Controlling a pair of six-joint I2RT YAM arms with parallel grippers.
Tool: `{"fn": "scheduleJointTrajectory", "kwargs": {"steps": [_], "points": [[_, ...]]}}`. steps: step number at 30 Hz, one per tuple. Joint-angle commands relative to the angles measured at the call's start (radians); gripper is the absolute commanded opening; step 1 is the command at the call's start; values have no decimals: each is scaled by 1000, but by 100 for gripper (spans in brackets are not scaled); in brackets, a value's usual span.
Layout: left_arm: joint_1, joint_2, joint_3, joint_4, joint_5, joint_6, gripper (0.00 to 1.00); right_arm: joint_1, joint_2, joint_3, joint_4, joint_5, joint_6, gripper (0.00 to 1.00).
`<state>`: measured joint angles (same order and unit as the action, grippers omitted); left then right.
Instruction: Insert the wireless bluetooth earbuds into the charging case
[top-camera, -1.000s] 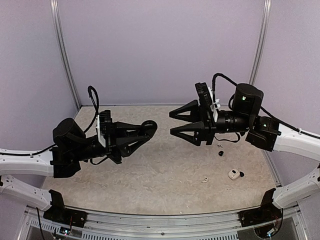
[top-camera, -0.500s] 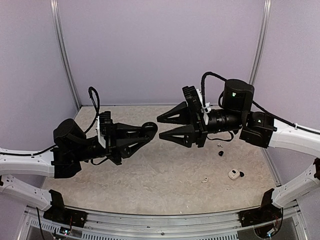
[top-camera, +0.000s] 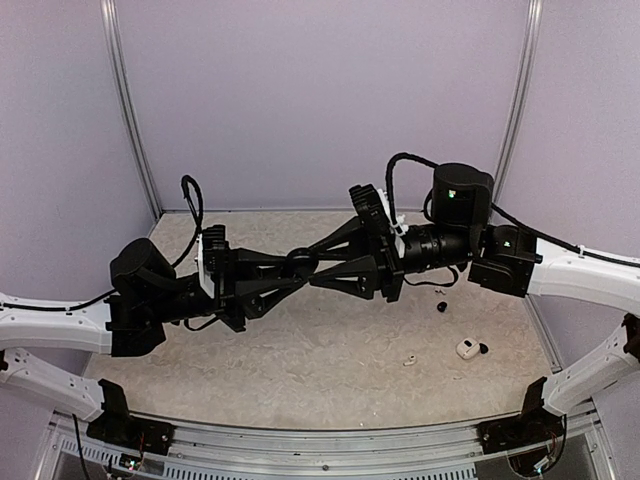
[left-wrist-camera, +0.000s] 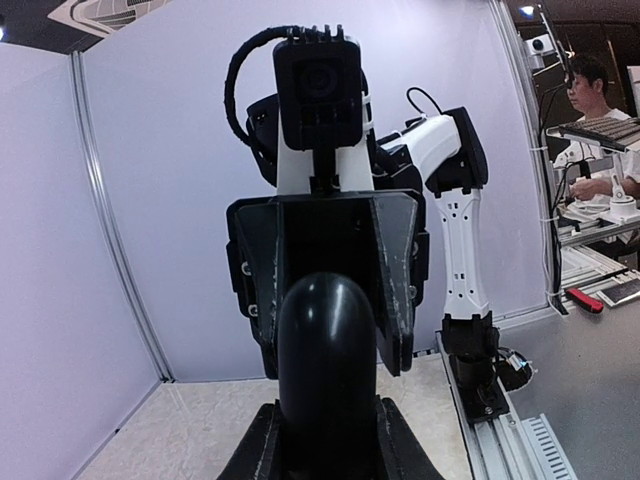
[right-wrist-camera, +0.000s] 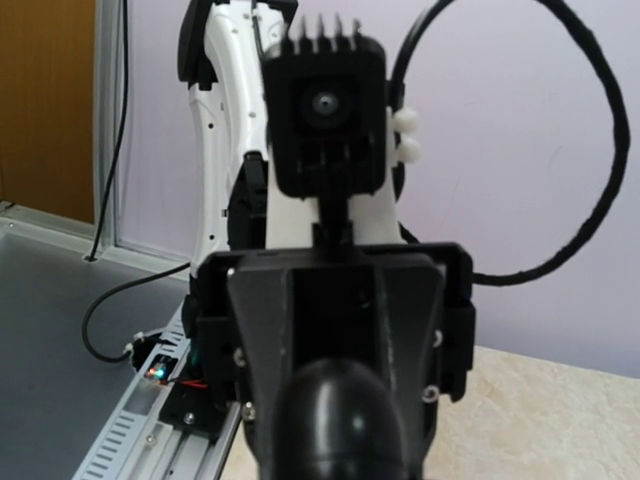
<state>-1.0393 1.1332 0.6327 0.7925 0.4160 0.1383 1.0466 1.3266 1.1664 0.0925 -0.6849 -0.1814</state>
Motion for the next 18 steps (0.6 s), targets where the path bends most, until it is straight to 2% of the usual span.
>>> {"fn": "scheduleJointTrajectory", "kwargs": {"steps": [1,8,12,15,18], "points": [[1,7,-5,36,6,-6,11,16,2,32,10,-21,13,35],[-1,8,-7,32,6,-6,12,16,0,30,6,-13,20,27],[-2,7,-4,24,-4,-6,16,16,-2,33,-2,-10,22,22],[-3,6,4,-12,-34,-5,30,16,-9,40,-23,12,17,19],[-3,-12,10,-68,-72,7,38,16,-22,43,-54,49,11,17]]}}
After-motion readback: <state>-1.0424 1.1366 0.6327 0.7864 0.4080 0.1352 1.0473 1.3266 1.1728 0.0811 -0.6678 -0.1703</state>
